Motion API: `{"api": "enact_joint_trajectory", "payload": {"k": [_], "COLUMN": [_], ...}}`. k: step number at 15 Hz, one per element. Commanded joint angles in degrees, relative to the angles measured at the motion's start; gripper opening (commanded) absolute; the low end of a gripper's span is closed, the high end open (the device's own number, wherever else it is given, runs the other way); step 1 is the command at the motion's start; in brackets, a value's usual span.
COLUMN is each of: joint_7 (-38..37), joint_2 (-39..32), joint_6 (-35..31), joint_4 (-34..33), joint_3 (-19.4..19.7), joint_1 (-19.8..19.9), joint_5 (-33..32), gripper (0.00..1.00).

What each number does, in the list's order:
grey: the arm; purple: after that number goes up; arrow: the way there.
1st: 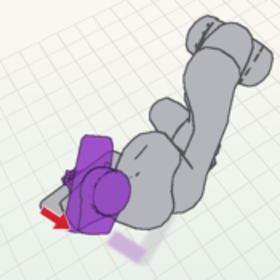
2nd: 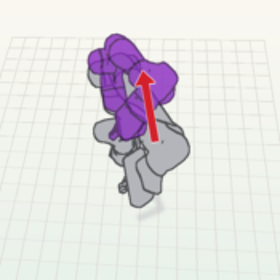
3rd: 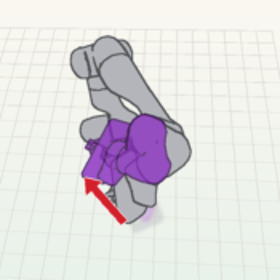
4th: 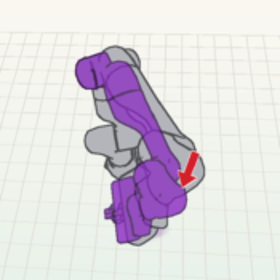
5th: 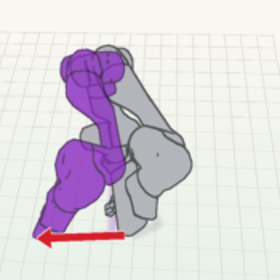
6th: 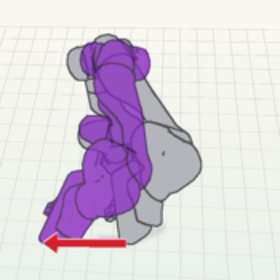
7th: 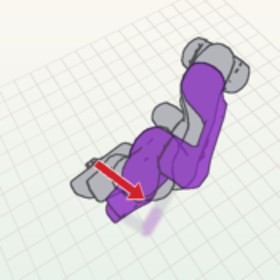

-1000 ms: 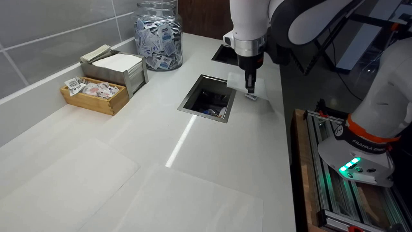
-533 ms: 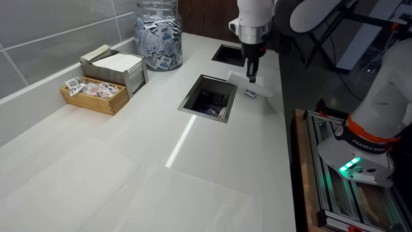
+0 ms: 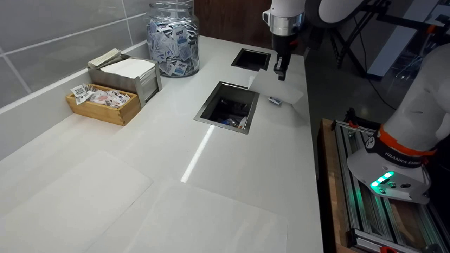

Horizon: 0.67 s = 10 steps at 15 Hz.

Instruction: Move the piece of tissue forward, pick up the white sachet and then throw it in the opening on the left

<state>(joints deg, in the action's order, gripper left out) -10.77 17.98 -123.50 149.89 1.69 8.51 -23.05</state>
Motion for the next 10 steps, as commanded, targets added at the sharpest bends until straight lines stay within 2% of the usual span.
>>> {"api": "enact_joint_trajectory", "payload": {"k": [1, 8, 9, 10], "joint_7": [-3.62, -10.53, -7.68, -7.78], "joint_2": [4.28, 12.84, 8.71, 9.58], "joint_6": [-0.65, -0.38, 0.10, 0.10], "joint_4": [2.90, 5.50, 2.74, 2.90], "joint_3": [0.62, 0.13, 0.48, 0.44], "joint_1": [2.26, 6.31, 5.23, 5.49], "joint_5": [-2.65, -2.85, -1.05, -1.04], "gripper": [0.00, 0.00, 0.00, 0.01]}}
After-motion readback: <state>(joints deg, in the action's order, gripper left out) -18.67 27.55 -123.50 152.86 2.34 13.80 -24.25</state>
